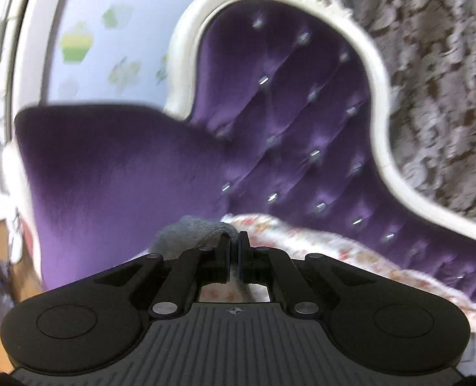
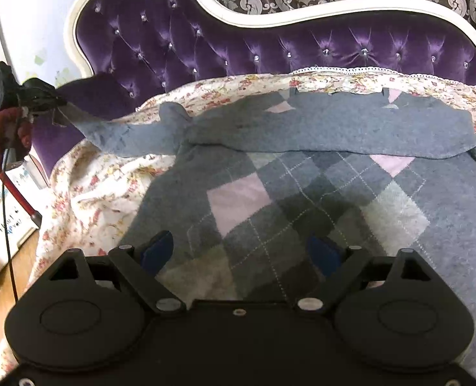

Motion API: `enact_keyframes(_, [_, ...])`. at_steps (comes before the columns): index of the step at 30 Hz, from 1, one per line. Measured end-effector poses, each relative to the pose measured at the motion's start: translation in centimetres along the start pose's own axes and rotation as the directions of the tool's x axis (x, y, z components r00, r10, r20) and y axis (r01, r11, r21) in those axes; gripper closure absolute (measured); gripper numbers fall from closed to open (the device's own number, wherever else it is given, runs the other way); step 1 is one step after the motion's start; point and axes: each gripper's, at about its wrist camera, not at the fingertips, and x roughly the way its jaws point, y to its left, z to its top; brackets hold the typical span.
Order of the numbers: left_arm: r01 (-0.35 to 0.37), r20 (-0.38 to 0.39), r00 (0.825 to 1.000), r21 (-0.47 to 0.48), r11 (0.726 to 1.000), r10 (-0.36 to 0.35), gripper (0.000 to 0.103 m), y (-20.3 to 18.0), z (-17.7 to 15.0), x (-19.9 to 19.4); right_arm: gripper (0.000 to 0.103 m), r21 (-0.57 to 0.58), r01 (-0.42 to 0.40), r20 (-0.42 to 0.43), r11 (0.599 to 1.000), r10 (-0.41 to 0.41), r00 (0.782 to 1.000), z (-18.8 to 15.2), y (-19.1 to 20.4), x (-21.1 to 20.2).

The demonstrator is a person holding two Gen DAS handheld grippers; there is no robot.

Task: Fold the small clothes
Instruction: 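Lift the sleeve with the left gripper and fold it across the sweater body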

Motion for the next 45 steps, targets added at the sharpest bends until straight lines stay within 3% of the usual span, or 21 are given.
enact_keyframes(5, [0.089,0.058,0.994,0.084,0.992,-0.094,0.099,-4.5,2.0,-3.1,0.012,0.019,-0.011,0.006,1.000,0.011,1.000,-0.1,-0.3,-0.5])
enact_keyframes(11, [0.228,0.093,0.964,0.183,0.956,-0.248,0.099,-12.1,3.3,-5.5,0.012,0.040,-0.015,0.031,0.999,0.013,0.999,-0.4,-1.2,-1.6])
enact_keyframes(18, [0.409,0.056,0.896,0.277,0.869,-0.440,0.099,-22.9,1.8,-6.1,0.012,0.081,-0.015,0.071,0.997,0.010,0.997,-0.6,-3.0,-3.1])
enact_keyframes(24, [0.553,-0.067,0.825,0.299,0.778,-0.561,0.099,-31.2,-3.4,-4.8,0.012,0.131,-0.001,0.095,0.991,-0.011,0.995,-1.0,-5.3,-4.1])
enact_keyframes(28, [0.623,-0.184,0.781,0.280,0.730,-0.596,0.099,-35.5,-8.5,-2.9,0.012,0.166,0.012,0.102,0.986,-0.029,0.994,-1.2,-6.9,-4.5])
enact_keyframes(34, [0.677,-0.348,0.726,0.211,0.705,-0.593,0.098,-39.3,-15.9,-0.2,0.012,0.212,0.026,0.099,0.977,-0.048,0.994,-1.4,-8.7,-4.5])
enact_keyframes(37, [0.688,-0.403,0.708,0.209,0.695,-0.580,0.093,-40.2,-17.6,0.1,0.012,0.224,0.031,0.096,0.974,-0.053,0.994,-1.4,-9.2,-4.5])
enact_keyframes(39, [0.702,-0.421,0.693,0.209,0.681,-0.585,0.074,-40.4,-18.2,-0.3,0.012,0.228,0.031,0.093,0.973,-0.053,0.994,-1.4,-9.3,-4.4])
enact_keyframes(41, [0.719,-0.418,0.681,0.228,0.656,-0.601,0.071,-40.3,-18.3,-1.3,0.012,0.225,0.033,0.093,0.974,-0.055,0.994,-1.3,-9.3,-4.4])
enact_keyframes(45, [0.746,-0.409,0.666,0.348,0.568,-0.624,0.058,-39.5,-18.4,-4.3,0.012,0.211,0.039,0.093,0.977,-0.060,0.994,-0.9,-9.2,-4.3])
